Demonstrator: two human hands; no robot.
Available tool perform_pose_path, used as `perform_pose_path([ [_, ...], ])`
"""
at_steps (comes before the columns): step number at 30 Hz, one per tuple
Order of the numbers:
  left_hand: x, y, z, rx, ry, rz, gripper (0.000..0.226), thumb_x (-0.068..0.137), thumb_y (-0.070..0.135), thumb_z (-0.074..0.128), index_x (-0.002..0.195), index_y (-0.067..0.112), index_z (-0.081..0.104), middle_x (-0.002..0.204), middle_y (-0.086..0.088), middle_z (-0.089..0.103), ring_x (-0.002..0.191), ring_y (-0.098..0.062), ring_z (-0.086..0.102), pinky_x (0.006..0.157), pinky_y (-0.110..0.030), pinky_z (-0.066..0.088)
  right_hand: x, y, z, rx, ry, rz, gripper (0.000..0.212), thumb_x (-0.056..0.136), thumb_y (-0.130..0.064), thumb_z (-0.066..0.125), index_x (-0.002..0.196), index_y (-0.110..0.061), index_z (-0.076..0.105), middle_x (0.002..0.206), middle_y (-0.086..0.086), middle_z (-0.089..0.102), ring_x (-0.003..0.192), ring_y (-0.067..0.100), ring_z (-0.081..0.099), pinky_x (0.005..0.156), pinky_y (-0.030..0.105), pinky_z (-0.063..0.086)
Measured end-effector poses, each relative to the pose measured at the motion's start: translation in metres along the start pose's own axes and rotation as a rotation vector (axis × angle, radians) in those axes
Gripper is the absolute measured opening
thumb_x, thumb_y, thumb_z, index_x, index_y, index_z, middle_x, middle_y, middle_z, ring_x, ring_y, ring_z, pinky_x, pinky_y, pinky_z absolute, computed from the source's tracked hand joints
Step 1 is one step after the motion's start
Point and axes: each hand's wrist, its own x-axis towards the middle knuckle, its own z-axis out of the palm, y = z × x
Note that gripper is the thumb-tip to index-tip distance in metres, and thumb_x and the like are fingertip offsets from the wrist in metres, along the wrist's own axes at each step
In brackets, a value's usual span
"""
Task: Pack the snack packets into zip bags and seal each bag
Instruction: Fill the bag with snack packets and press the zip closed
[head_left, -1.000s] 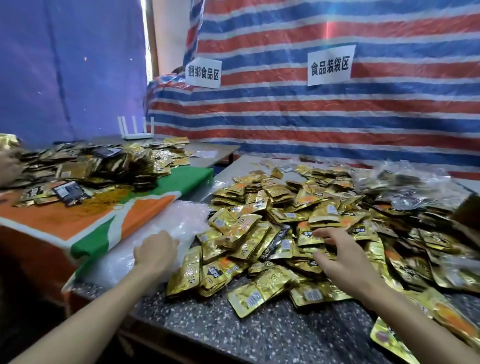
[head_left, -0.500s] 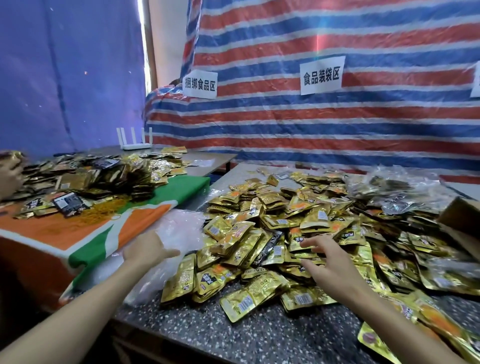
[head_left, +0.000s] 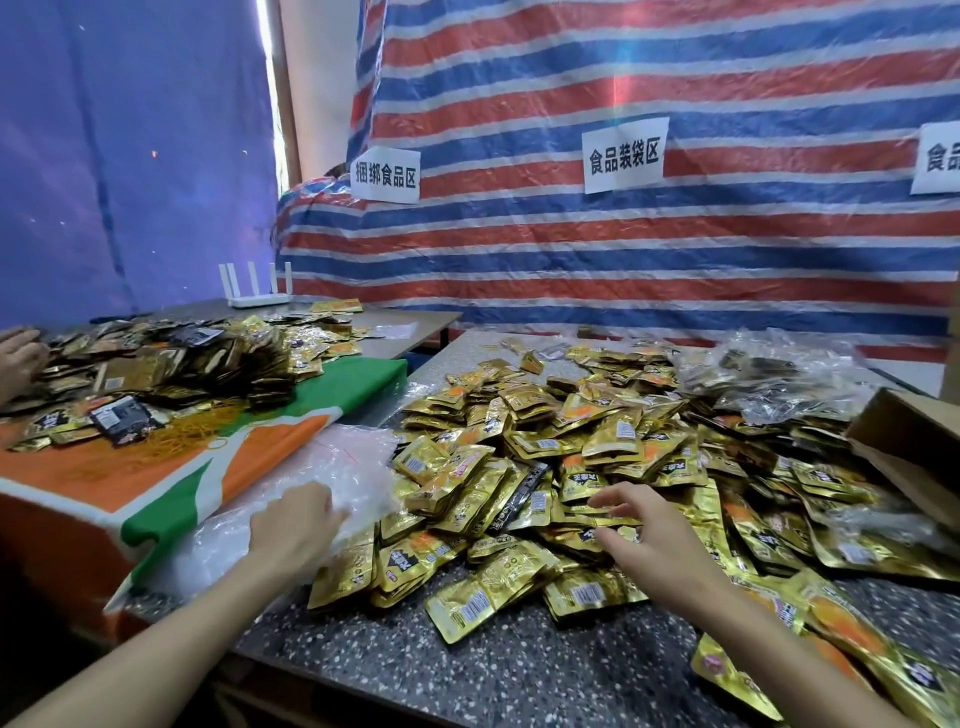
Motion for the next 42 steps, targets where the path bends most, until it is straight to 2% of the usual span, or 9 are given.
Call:
perform_pose_path([
  [5,0.024,0.010,-0.031,-0.094,0.064,-0.146,0.024,0.103,0.018,0.042,0.096,0.008,0.063,0.101,-0.014,0.066,0.097,-0.038,0.062,0.078,-0.043,0.048,0.001,0.000,-0.013,0.012,0.039,-0.005,0.021,0.093,-0.018,0.067,0.108,-0.033,0.062,0.118,-0.017,0.058,0.109,-0.004,0.051,0.080,0.014,0.039],
  [12,0.008,0.035,-0.064,-0.286,0.344,-0.065,0.027,0.093,0.027,0.068,0.077,0.015,0.050,0.079,-0.009,0.061,0.077,-0.035,0.057,0.067,-0.040,0.041,0.001,-0.007,-0.016,0.080,0.059,-0.010,0.022,0.093,-0.017,0.067,0.106,-0.034,0.063,0.115,-0.018,0.061,0.109,-0.003,0.054,0.083,0.021,0.042],
  [16,-0.013,0.064,-0.084,-0.407,0.366,0.191,0.027,0.096,0.034,0.064,0.078,0.015,0.054,0.071,-0.003,0.061,0.067,-0.029,0.059,0.058,-0.034,0.041,-0.001,-0.023,-0.012,0.239,0.051,0.002,0.014,0.092,-0.036,0.069,0.105,-0.030,0.067,0.104,-0.014,0.069,0.095,0.001,0.065,0.074,0.018,0.050],
  [24,-0.074,0.143,-0.092,-0.316,0.458,0.957,0.044,0.084,-0.005,0.072,0.125,0.012,0.068,0.101,-0.005,0.075,0.056,-0.012,0.062,0.048,-0.025,0.055,-0.001,-0.077,-0.029,0.767,-0.089,0.234,0.077,0.058,-0.086,0.063,0.077,-0.011,0.065,0.074,0.009,0.069,0.062,0.021,0.065,0.056,0.031,0.055],
  [28,-0.103,0.168,-0.070,-0.218,0.495,1.163,0.043,0.093,0.010,0.054,0.135,0.017,0.062,0.120,-0.003,0.071,0.088,-0.019,0.072,0.065,-0.034,0.060,-0.004,-0.078,-0.053,0.737,-0.107,0.399,0.051,0.081,-0.047,0.076,0.089,0.003,0.071,0.071,0.010,0.068,0.052,0.019,0.062,0.050,0.026,0.050],
  [31,-0.123,0.176,-0.059,-0.300,0.195,1.180,0.056,0.095,0.033,0.051,0.150,0.031,0.041,0.140,0.007,0.059,0.107,-0.008,0.064,0.086,-0.023,0.053,-0.012,-0.068,-0.069,0.682,-0.130,0.458,0.032,0.086,-0.006,0.067,0.110,0.015,0.066,0.072,0.012,0.070,0.052,0.018,0.063,0.048,0.026,0.049],
  [35,-0.131,0.187,-0.060,-0.651,-0.303,0.875,0.060,0.082,0.079,0.043,0.134,0.049,0.049,0.134,0.026,0.056,0.112,0.011,0.052,0.098,-0.025,0.045,-0.026,-0.054,-0.093,0.769,-0.241,0.508,0.020,0.091,-0.008,0.055,0.097,0.003,0.071,0.088,0.016,0.072,0.068,0.022,0.069,0.057,0.029,0.056],
  [38,-0.130,0.206,-0.072,-0.955,-0.373,0.680,0.057,0.075,0.076,0.051,0.107,0.034,0.070,0.113,0.020,0.063,0.105,0.006,0.059,0.092,-0.032,0.053,-0.033,-0.052,-0.103,0.774,-0.302,0.511,0.026,0.092,-0.010,0.049,0.097,-0.003,0.074,0.092,0.014,0.070,0.072,0.020,0.069,0.062,0.031,0.057],
  [42,-0.132,0.221,-0.080,-1.021,-0.506,0.664,0.057,0.070,0.063,0.073,0.120,0.035,0.064,0.120,0.015,0.065,0.106,-0.002,0.066,0.093,-0.032,0.056,-0.038,-0.056,-0.111,0.799,-0.338,0.496,0.020,0.092,0.001,0.057,0.107,0.011,0.066,0.093,0.018,0.071,0.069,0.022,0.070,0.063,0.027,0.058],
])
